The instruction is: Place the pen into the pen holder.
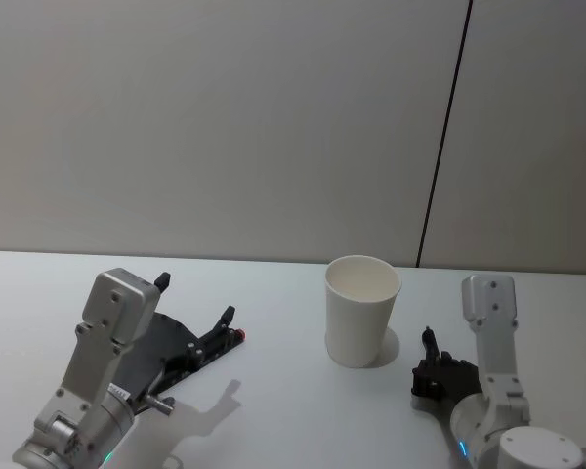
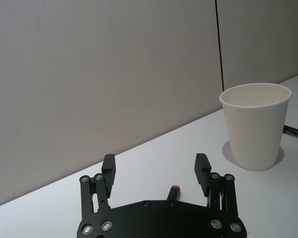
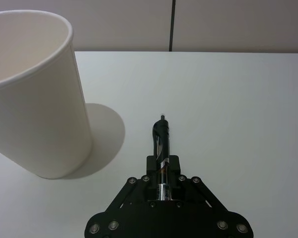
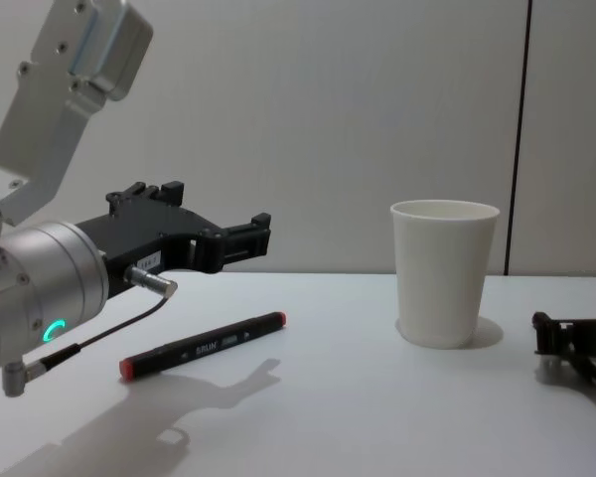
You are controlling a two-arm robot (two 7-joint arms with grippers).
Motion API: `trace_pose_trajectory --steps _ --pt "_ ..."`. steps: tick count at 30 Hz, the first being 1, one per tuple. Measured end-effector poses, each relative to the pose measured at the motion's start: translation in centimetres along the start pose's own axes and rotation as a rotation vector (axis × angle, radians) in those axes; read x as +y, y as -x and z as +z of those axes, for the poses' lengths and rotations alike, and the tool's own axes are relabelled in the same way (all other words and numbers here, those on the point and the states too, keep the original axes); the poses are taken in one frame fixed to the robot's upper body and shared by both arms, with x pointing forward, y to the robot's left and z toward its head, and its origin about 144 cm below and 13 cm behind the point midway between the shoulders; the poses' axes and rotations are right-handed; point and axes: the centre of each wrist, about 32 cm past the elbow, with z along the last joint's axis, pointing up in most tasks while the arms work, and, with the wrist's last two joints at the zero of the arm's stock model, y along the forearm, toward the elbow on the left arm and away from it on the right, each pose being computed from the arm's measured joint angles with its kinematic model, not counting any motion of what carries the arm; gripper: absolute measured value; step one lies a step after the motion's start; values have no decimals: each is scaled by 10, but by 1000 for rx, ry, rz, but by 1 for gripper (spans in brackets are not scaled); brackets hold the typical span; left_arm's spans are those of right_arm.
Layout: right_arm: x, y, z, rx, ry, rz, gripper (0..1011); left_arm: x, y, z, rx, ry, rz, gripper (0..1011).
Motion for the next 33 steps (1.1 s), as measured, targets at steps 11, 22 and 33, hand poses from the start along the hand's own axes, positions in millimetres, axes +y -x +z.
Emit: trace_pose_trajectory --steps 11,22,33 --pt "0 0 0 1 0 1 141 0 0 0 0 0 0 1002" --pt "0 -5 1 21 -69 27 141 0 0 0 0 0 0 1002" --pt "0 -18 5 57 -214 78 141 0 0 0 0 0 0 1002"
